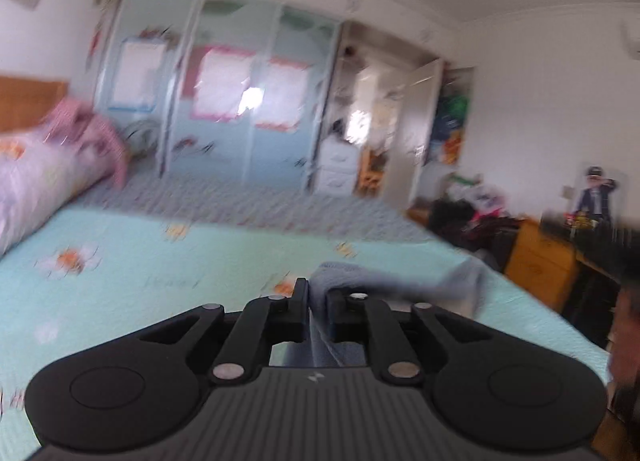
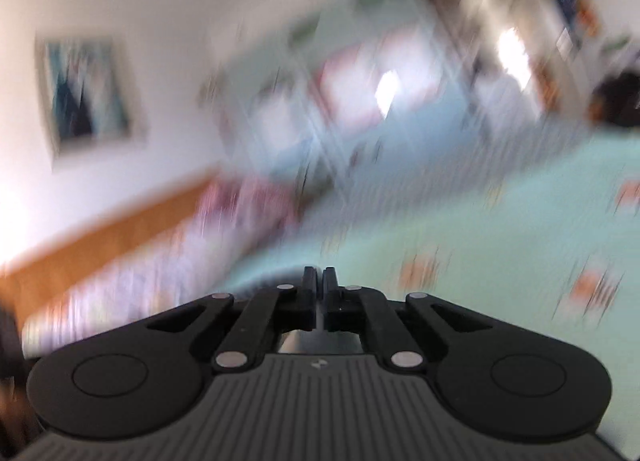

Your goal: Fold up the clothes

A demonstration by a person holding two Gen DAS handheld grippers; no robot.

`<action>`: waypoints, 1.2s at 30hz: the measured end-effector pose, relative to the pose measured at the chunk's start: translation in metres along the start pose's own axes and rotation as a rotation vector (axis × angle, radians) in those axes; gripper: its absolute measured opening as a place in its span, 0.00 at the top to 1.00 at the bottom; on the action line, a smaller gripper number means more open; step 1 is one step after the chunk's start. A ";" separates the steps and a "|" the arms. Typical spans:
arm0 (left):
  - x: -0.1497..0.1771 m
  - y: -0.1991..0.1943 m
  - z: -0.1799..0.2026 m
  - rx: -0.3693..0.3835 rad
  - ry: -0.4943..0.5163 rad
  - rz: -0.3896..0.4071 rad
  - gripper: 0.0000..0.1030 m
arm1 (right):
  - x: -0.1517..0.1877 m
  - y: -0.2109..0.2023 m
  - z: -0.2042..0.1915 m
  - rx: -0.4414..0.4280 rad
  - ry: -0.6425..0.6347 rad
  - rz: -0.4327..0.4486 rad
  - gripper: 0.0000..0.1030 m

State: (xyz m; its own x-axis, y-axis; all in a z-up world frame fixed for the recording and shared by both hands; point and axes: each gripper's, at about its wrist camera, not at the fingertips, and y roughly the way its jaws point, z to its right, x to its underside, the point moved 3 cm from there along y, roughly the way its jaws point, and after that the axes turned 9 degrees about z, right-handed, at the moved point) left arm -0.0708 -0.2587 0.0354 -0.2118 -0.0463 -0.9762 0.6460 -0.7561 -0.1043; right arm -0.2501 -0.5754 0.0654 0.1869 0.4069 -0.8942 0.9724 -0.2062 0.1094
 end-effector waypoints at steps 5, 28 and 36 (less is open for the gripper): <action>0.041 0.025 -0.008 -0.045 -0.016 -0.156 0.90 | -0.022 0.009 0.020 0.087 -0.021 -0.123 1.00; 0.062 -0.017 -0.047 -0.170 0.003 -0.185 0.90 | 0.211 -0.036 -0.072 -0.195 -0.336 -0.533 0.28; 0.078 -0.034 -0.063 -0.198 -0.078 -0.235 0.90 | 0.206 0.019 -0.051 0.010 -0.372 -0.541 0.94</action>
State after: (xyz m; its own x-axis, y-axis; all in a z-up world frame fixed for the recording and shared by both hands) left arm -0.0626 -0.1956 -0.0489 -0.4232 0.0592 -0.9041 0.7009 -0.6109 -0.3681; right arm -0.1859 -0.4505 -0.0950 -0.3906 0.1207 -0.9126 0.9139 -0.0680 -0.4002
